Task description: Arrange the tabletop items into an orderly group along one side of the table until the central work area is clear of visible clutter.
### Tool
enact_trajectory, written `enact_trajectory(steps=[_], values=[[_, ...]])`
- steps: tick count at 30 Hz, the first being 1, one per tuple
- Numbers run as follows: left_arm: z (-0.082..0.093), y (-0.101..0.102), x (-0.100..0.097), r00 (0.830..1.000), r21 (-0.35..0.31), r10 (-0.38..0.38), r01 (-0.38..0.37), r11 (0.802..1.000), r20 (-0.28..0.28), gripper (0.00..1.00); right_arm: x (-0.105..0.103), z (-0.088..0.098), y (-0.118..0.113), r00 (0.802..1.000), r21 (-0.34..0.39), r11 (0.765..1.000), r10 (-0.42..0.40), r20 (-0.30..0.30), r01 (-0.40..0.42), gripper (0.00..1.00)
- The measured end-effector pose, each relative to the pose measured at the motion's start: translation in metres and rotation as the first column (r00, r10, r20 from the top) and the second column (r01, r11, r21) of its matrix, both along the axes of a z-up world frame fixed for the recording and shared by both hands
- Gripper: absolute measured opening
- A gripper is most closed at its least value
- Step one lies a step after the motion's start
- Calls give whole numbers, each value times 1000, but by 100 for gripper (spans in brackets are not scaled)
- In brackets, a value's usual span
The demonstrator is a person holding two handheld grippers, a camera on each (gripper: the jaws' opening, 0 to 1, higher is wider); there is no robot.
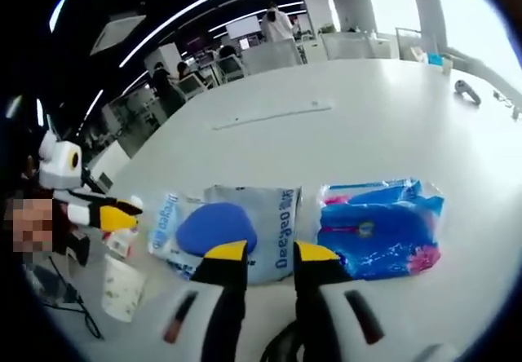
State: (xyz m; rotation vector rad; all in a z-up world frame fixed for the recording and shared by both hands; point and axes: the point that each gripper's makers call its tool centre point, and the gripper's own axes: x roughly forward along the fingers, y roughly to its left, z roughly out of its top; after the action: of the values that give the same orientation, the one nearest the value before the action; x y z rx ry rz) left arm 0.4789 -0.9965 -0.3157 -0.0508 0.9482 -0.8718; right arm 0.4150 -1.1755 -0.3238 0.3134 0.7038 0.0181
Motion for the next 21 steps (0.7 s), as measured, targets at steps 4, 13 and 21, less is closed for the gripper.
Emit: enact_trajectory(steps=[4,13,21], values=[[2,5,0,1000,3,1,-1,1000,6,43,1,2,3,1000,1,1000,12,7,-12,22],[12,8,0,999,-25,3,-2,1000,32,50,5,11,9,999,4,999,35,28,-35,25],[24,12,2,998,-48,-3,6,999,60,56,10,20,14,997,5,998,56,47,-56,28]])
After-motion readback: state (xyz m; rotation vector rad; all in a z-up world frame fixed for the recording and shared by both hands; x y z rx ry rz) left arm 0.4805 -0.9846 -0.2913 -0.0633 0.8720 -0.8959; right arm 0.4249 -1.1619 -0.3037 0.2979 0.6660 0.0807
